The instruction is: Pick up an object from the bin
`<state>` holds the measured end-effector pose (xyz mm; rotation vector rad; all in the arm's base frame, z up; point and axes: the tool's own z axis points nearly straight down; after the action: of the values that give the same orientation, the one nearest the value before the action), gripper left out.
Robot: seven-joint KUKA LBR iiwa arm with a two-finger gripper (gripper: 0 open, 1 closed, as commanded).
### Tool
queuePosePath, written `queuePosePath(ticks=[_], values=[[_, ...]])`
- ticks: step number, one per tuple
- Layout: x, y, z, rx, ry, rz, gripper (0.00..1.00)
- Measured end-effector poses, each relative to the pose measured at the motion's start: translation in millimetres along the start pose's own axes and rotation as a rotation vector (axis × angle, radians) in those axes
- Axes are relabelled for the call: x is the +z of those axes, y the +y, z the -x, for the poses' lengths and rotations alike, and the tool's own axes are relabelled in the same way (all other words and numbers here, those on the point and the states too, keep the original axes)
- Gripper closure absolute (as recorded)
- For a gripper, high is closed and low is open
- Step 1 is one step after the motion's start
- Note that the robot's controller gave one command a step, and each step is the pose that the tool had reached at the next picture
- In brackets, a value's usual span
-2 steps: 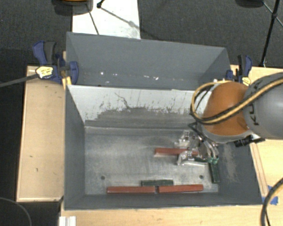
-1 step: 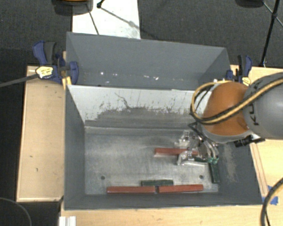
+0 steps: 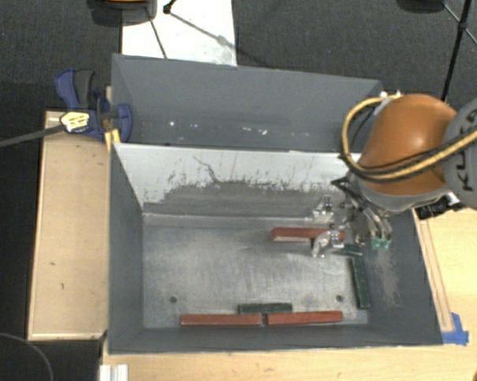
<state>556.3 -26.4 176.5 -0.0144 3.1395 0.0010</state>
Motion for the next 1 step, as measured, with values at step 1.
queuePosePath(ticks=[1], values=[[0.0,0.0,0.0,0.004,0.000,0.000,1.00]])
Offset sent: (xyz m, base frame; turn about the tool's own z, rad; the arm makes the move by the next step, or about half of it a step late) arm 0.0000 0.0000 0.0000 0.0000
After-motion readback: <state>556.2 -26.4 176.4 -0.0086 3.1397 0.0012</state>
